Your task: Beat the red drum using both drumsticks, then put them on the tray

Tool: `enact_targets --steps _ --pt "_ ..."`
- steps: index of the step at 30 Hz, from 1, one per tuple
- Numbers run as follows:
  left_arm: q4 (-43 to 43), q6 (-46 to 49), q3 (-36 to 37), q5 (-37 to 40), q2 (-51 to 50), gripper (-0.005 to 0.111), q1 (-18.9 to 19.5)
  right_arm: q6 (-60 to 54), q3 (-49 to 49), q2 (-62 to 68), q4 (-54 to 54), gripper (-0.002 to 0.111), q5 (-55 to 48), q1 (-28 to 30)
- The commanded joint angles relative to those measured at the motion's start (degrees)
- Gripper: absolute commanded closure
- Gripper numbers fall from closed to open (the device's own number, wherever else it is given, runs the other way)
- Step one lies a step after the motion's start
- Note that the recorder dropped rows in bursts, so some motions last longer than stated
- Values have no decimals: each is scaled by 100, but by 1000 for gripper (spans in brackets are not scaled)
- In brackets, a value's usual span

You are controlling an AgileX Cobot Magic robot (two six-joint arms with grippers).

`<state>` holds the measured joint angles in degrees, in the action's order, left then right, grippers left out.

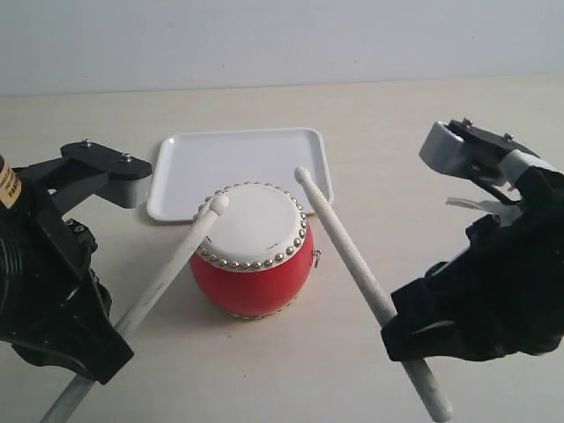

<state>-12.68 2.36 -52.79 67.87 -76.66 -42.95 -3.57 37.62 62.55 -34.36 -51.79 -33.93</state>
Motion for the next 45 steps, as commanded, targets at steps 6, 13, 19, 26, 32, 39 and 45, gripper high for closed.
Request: enact_targets --steps 6,13,19,26,32,39,45 --pt "178 0 59 -350 -606 107 -43 -527 -2 561 -499 108 462 -10" --pt "176 -24 59 -489 -652 107 -43 -774 -2 549 -685 108 199 -10" --pt "176 -73 59 -288 -626 107 -43 -877 -37 691 -627 108 175 -10" --pt "275 -122 -167 -170 -268 107 -43 -1167 -217 1740 -630 108 520 -10" --pt "323 -97 -98 -657 -596 107 -43 -1156 -14 1162 -831 108 357 -10" --pt "153 16 -71 -663 -1716 107 -43 -987 62 344 -706 108 70 -10" --pt "125 56 -328 -273 -1634 107 -43 -1106 -205 793 -682 108 321 -10"
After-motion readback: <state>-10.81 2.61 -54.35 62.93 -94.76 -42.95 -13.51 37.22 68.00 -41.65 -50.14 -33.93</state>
